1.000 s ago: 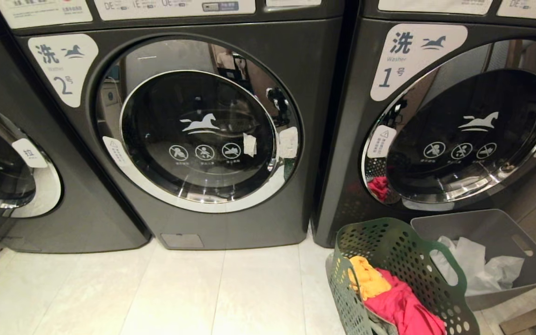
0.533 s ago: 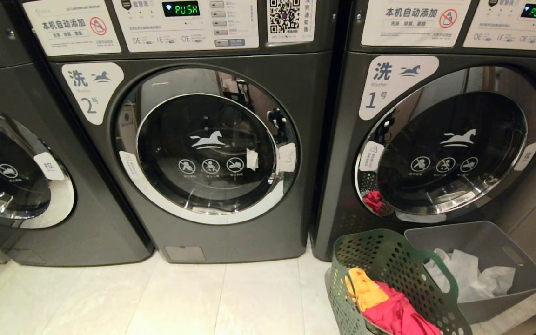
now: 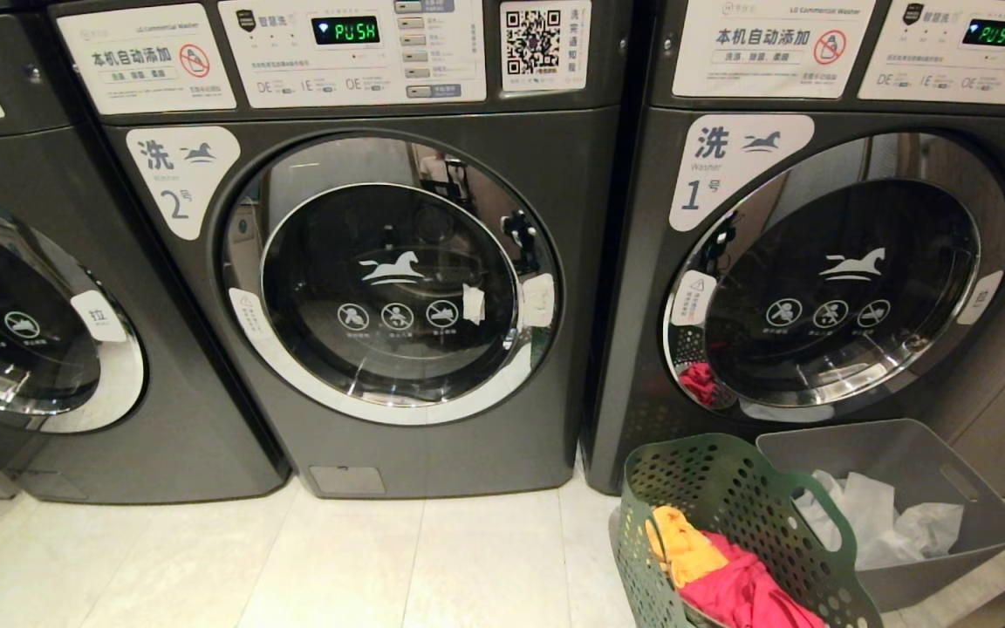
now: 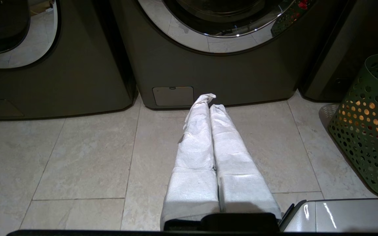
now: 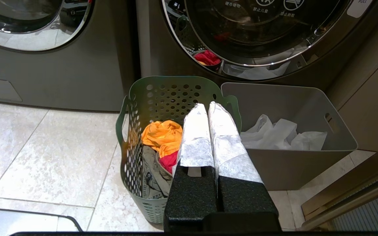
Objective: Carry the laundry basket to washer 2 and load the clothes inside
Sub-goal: Open the lid of the washing machine
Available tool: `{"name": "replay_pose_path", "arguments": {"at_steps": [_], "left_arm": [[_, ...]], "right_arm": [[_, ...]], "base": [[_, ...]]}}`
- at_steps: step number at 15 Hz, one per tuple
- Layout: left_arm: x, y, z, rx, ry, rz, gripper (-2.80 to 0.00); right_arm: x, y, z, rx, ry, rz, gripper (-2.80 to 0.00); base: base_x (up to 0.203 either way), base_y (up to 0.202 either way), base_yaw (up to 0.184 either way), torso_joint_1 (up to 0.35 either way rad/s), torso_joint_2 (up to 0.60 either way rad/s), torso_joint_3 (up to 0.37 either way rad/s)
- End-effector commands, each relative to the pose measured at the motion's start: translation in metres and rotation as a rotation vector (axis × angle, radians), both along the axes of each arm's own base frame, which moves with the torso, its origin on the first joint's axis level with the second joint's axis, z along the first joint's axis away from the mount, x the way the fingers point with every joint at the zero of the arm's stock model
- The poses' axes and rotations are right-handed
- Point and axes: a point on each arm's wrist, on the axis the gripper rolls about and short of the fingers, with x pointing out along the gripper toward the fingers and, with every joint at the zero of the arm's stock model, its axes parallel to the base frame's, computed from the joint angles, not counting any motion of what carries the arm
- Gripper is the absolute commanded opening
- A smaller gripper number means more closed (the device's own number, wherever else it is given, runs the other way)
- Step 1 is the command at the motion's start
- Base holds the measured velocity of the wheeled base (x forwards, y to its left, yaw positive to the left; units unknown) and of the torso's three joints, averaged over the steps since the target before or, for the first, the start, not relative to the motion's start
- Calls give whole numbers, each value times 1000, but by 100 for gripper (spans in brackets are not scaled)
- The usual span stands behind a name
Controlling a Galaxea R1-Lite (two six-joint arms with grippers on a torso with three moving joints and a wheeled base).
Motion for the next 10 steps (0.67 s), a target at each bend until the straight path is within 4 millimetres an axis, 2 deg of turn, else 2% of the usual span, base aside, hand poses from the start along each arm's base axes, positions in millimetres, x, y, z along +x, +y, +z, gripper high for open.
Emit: {"name": "replay_pose_path", "arguments": {"at_steps": [1, 5, 10], "left_arm": [[0, 0, 0, 1, 1, 1, -280], [0, 0, 0, 1, 0, 1, -280], [0, 0, 0, 1, 1, 1, -280]], "right_arm": [[0, 0, 0, -2, 1, 1, -280], [0, 0, 0, -4, 1, 2, -280], [0, 0, 0, -6, 0, 5, -280]], "base": [[0, 0, 0, 0, 0, 0], [0, -22, 0, 1, 0, 1], [0, -185, 0, 3, 1, 4]]}}
